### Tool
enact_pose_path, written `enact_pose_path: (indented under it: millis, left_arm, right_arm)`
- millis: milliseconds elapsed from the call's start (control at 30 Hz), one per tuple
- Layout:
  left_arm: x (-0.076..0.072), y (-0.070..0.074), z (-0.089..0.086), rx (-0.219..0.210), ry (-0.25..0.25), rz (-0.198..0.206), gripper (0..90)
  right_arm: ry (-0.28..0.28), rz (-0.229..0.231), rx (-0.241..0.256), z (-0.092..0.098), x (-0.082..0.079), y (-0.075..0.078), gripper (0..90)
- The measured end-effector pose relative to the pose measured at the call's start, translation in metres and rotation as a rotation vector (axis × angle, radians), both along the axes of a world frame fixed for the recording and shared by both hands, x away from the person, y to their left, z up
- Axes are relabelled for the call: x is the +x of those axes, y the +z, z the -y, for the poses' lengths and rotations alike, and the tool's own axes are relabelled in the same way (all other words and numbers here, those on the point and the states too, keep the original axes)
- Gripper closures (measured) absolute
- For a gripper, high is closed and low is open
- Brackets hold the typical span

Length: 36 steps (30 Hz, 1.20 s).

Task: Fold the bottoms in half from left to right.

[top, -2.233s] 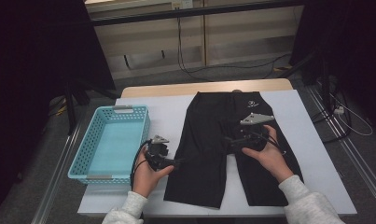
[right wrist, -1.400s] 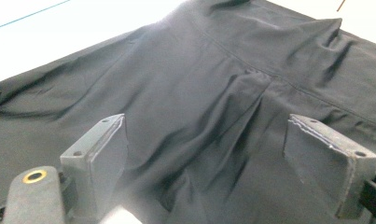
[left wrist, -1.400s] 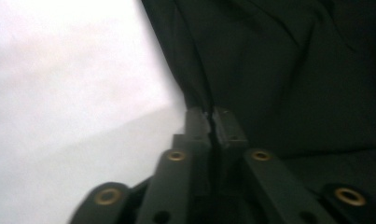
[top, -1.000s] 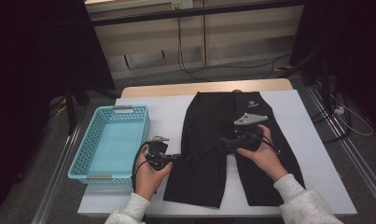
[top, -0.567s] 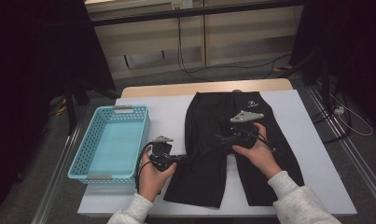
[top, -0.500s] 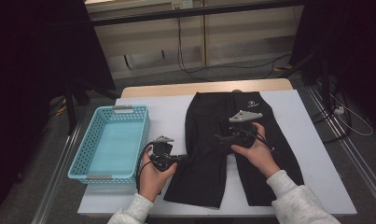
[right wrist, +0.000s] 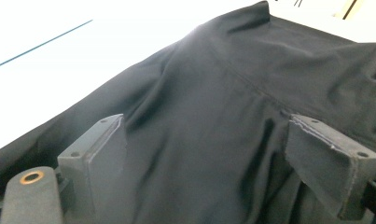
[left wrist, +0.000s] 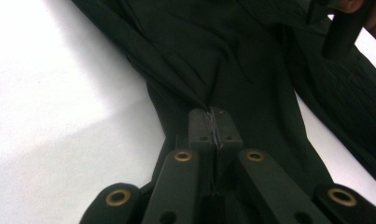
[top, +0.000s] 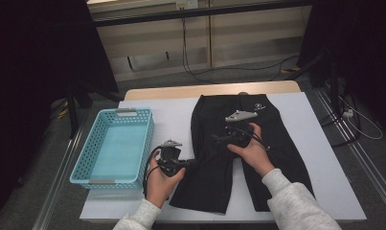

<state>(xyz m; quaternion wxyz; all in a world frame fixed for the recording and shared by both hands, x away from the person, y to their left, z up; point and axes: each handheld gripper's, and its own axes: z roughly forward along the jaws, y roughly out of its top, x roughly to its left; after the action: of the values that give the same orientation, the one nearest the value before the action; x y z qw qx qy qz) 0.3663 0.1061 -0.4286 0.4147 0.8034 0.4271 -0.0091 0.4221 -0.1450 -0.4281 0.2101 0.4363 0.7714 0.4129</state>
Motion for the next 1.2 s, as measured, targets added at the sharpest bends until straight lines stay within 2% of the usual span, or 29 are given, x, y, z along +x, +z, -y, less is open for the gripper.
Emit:
enact_pose_path:
  millis: [167, 367, 467, 733, 933, 1200]
  left_arm:
    - [0.001, 0.000, 0.000, -0.008, -0.006, -0.001, 89.0]
    - [0.001, 0.001, 0.001, -0.014, -0.003, 0.008, 89.1]
    - [0.000, 0.001, 0.003, -0.016, -0.001, 0.019, 89.1]
    - [-0.001, -0.001, 0.012, -0.009, -0.019, 0.021, 89.1]
    - [0.000, -0.003, 0.013, -0.011, -0.014, 0.024, 89.1]
    - [0.000, -0.003, 0.014, -0.012, -0.019, 0.025, 89.1]
  right_arm:
    - [0.002, -0.001, -0.024, -0.009, 0.005, 0.001, 13.0]
    - [-0.008, -0.024, -0.009, -0.016, 0.010, -0.004, 12.8]
    - [-0.006, -0.022, -0.019, -0.018, 0.010, -0.004, 12.6]
    - [0.000, -0.031, -0.012, -0.022, 0.009, -0.005, 12.3]
    - [0.014, -0.037, -0.012, -0.029, 0.009, -0.007, 11.9]
    - [0.011, -0.029, 0.008, -0.033, 0.010, -0.007, 12.3]
